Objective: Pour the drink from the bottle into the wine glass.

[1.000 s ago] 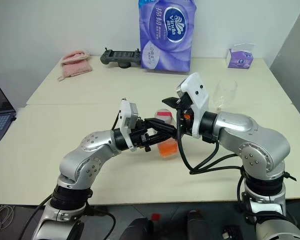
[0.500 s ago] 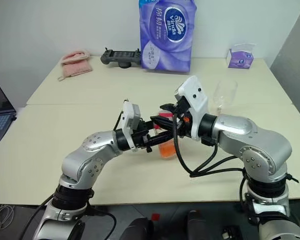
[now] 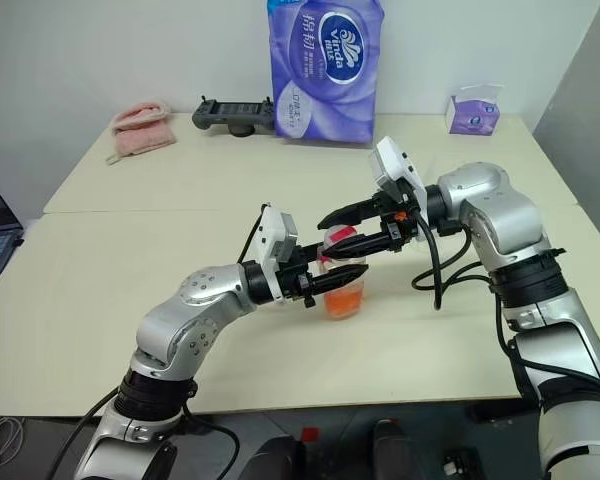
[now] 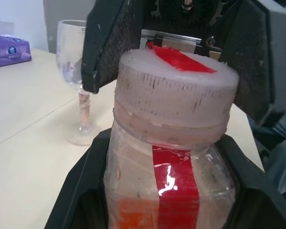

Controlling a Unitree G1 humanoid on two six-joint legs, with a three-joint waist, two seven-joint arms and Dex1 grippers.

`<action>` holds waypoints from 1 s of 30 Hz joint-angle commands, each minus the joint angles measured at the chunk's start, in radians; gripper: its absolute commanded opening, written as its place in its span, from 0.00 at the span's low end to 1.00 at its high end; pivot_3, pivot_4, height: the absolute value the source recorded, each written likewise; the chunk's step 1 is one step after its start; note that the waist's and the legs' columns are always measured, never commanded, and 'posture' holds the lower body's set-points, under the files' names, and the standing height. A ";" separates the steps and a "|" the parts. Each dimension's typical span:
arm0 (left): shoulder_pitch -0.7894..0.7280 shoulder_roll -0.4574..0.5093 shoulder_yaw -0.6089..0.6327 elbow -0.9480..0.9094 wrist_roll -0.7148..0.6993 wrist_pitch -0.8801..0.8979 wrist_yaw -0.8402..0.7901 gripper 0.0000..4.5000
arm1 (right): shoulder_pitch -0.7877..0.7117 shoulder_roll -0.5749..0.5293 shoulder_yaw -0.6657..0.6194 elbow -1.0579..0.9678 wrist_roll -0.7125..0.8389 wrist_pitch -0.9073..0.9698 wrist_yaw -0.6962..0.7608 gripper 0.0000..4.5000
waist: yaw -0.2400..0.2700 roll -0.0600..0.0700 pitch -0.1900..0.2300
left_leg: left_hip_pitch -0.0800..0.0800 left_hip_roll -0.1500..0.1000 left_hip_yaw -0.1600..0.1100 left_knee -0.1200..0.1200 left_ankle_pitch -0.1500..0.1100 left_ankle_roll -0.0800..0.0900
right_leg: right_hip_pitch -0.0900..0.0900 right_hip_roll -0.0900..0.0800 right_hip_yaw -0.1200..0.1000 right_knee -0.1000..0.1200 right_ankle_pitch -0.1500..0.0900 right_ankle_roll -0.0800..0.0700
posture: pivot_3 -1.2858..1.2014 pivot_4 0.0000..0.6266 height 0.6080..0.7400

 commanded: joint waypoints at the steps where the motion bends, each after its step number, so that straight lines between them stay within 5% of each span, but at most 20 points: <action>1: -0.022 -0.010 0.037 -0.045 -0.037 -0.036 -0.022 0.47 | -0.024 -0.029 -0.034 0.010 -0.035 -0.001 0.030 0.58 | 0.008 0.000 0.000 | 0.000 0.000 0.000 0.000 0.000 0.000 | 0.000 -0.002 0.000 0.000 0.000 0.000 | 0.52 0.24 1.00; 7: -0.024 -0.012 0.042 -0.036 -0.033 -0.039 -0.031 0.47 | -0.004 -0.038 -0.105 -0.040 -0.004 0.025 0.006 1.00 | 0.016 0.000 0.000 | -0.001 -0.001 0.000 0.001 0.000 0.000 | 0.000 -0.004 0.000 -0.001 0.001 0.002 | 0.52 0.24 1.00; 18: -0.057 -0.029 0.082 0.022 -0.041 -0.043 -0.025 0.47 | 0.267 -0.132 -0.281 -0.558 0.107 0.340 -0.319 1.00 | 0.017 0.000 0.000 | -0.002 -0.001 0.000 0.001 0.000 0.000 | 0.001 -0.004 0.000 -0.001 0.001 0.002 | 0.52 0.24 1.00; 24: -0.089 -0.041 0.069 0.085 -0.019 -0.071 -0.046 0.47 | 0.317 0.016 -0.386 -0.805 0.159 0.613 -0.775 1.00 | 0.015 0.000 0.000 | 0.000 -0.002 0.001 0.002 0.000 0.000 | 0.001 -0.002 0.000 0.000 0.001 0.002 | 0.52 0.24 1.00; 30: -0.092 -0.045 0.061 0.104 -0.014 -0.075 -0.068 0.47 | 0.332 0.165 -0.415 -0.986 0.196 0.816 -1.077 1.00 | 0.016 0.000 0.000 | -0.001 -0.001 0.000 0.001 0.001 -0.001 | 0.000 -0.002 0.000 0.000 0.001 0.002 | 0.52 0.24 1.00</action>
